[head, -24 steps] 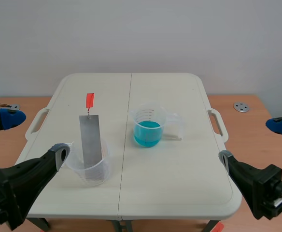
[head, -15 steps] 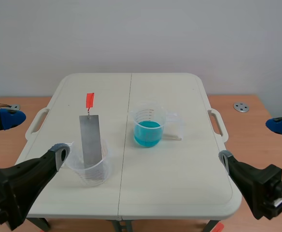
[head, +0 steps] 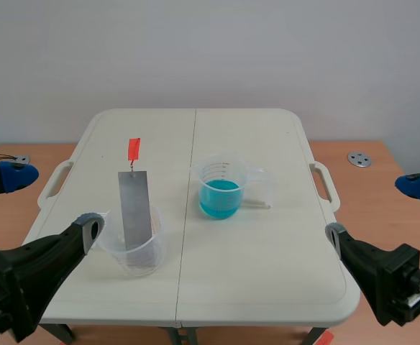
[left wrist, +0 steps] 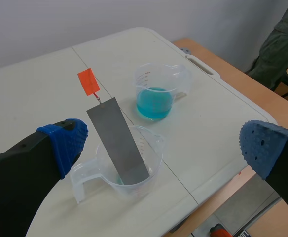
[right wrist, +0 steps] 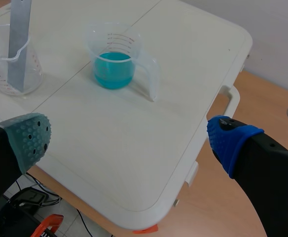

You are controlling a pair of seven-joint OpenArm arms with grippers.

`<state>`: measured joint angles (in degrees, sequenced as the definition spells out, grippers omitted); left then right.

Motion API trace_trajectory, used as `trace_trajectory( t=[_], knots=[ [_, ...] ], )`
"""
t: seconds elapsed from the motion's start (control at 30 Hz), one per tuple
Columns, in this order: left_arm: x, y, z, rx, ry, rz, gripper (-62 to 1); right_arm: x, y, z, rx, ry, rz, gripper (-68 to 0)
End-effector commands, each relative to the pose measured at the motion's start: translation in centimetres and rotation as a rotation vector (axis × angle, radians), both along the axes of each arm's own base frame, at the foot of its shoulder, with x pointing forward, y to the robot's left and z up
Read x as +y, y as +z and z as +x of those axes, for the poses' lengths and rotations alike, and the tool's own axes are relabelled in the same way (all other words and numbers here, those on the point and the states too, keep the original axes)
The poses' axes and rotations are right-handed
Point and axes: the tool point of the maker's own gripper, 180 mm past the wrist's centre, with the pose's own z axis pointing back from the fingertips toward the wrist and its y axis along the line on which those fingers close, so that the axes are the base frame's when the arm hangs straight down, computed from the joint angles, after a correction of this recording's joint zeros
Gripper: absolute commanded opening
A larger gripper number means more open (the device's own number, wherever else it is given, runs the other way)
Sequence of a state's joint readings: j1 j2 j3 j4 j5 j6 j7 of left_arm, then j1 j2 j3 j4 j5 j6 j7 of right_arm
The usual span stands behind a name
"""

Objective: Hold the metal plate by the orange handle, dip it into the blue solution, take it out and point at it, then put the plate back in the beaker on the left.
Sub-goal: 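Lift the metal plate out of the left beaker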

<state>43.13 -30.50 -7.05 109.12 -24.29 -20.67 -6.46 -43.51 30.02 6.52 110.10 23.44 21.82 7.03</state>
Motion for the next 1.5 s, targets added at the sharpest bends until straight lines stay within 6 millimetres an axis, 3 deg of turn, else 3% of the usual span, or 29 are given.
trace_trajectory(
  t=[0.0,0.57,0.6,0.73,0.77,1.07,1.47],
  knots=[
    [-0.2,0.6,0.1,-0.019,-0.002,-0.018,1.4,0.1,1.0,0.5,-0.037,0.007,0.012,-1.2],
    [0.3,0.7,0.4,-0.028,0.027,-0.012,0.7,0.2,1.1,0.5,-0.039,0.008,0.014,-1.2],
    [0.3,0.7,0.5,-0.031,0.032,-0.012,-8.0,0.2,1.1,0.5,-0.041,0.008,0.014,-1.2],
    [0.4,0.7,0.5,-0.032,0.032,-0.008,-55.3,0.2,1.2,0.6,-0.045,0.012,0.016,-1.2],
    [0.3,0.7,0.4,-0.032,0.031,-0.009,-60.0,0.2,1.2,0.6,-0.045,0.012,0.015,-1.2],
    [1.4,-0.5,-0.1,0.010,0.095,0.019,-57.9,0.3,1.5,0.9,-0.058,0.017,0.010,-1.2],
    [5.1,-6.6,-5.6,0.259,0.249,0.238,-57.9,1.1,2.4,2.3,-0.106,0.039,0.030,-1.2]
  ],
)
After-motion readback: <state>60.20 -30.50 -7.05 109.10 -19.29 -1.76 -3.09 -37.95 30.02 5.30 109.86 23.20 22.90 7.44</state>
